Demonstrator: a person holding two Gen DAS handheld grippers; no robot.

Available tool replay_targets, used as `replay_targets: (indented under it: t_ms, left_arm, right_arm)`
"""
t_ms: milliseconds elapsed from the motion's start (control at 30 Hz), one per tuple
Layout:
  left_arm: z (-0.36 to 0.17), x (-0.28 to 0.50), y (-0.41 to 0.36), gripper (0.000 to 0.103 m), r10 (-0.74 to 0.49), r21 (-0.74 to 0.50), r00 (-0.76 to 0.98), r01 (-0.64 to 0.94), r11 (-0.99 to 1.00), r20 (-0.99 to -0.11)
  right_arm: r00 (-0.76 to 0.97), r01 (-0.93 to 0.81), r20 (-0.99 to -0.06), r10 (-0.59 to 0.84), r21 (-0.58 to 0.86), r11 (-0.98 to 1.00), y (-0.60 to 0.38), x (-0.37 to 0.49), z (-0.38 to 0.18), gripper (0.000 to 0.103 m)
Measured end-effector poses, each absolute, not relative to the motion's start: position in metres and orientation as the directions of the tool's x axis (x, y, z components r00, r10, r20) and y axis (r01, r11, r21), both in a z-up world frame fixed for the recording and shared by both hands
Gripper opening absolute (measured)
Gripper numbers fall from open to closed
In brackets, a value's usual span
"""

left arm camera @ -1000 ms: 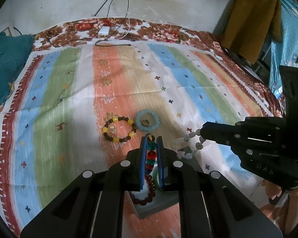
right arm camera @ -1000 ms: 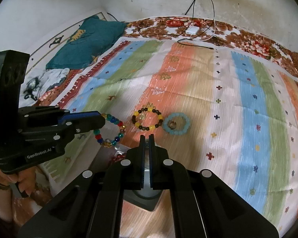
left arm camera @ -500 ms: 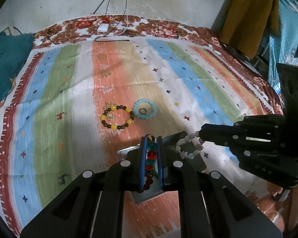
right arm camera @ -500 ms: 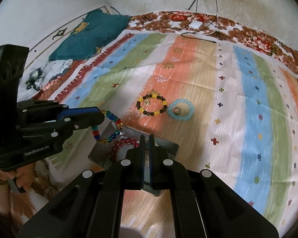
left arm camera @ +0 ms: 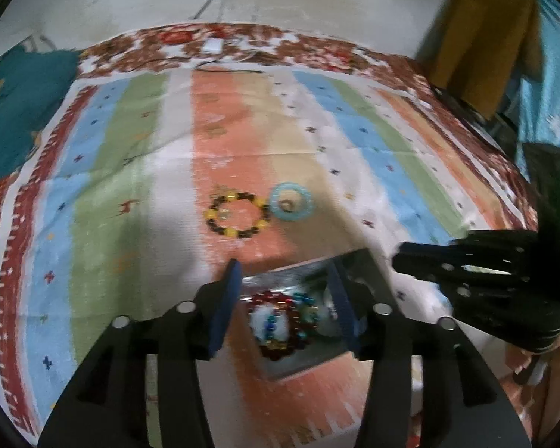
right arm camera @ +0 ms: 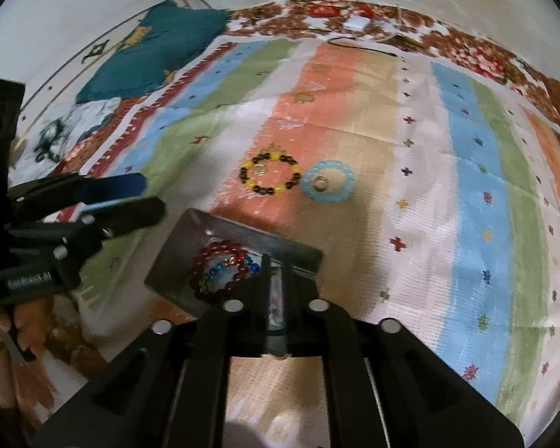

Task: Organize jewelry
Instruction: 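Open the left tool over the tin while the right tool releases its bracelet into it, then move the left tool to the yellow-black bracelet while the right tool approaches the light blue bracelet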

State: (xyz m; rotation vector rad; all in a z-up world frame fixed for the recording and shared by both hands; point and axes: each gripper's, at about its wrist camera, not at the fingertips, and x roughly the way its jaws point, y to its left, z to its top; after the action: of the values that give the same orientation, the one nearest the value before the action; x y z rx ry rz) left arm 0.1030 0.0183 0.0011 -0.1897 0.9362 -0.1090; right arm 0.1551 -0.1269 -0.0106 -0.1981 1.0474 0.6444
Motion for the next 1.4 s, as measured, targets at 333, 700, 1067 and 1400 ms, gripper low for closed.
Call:
replay_targets:
  t_ms: [333, 700, 1067, 1400]
  left_arm:
    - [-0.004, 0.115, 0.044, 0.063, -0.143, -0.234, 0.587, -0.083, 0.969, -0.797]
    - [-0.020, 0.142, 0.057, 0.066, -0.119, -0.218, 0.543, -0.122, 0.968, -0.831]
    - [-0.034, 0.167, 0.058, 0.069, -0.138, -0.216, 0.502, -0.102, 0.971, -0.854]
    - [-0.048, 0.185, 0.062, 0.069, -0.145, -0.219, 0.462, -0.110, 0.970, -0.875]
  right_arm:
    - [0.355, -0.559, -0.848, 0.395, 0.146, 0.816, -0.132, 0.166, -0.011, 0.049]
    - [0.382, -0.520, -0.851, 0.360, 0.124, 0.845, -0.131, 0.188, -0.015, 0.062]
    - [0.378, -0.474, -0.861, 0.339, 0.134, 0.870, -0.127, 0.212, -0.025, 0.069]
    - [0.377, -0.420, -0.876, 0.300, 0.127, 0.899, -0.131, 0.236, -0.038, 0.069]
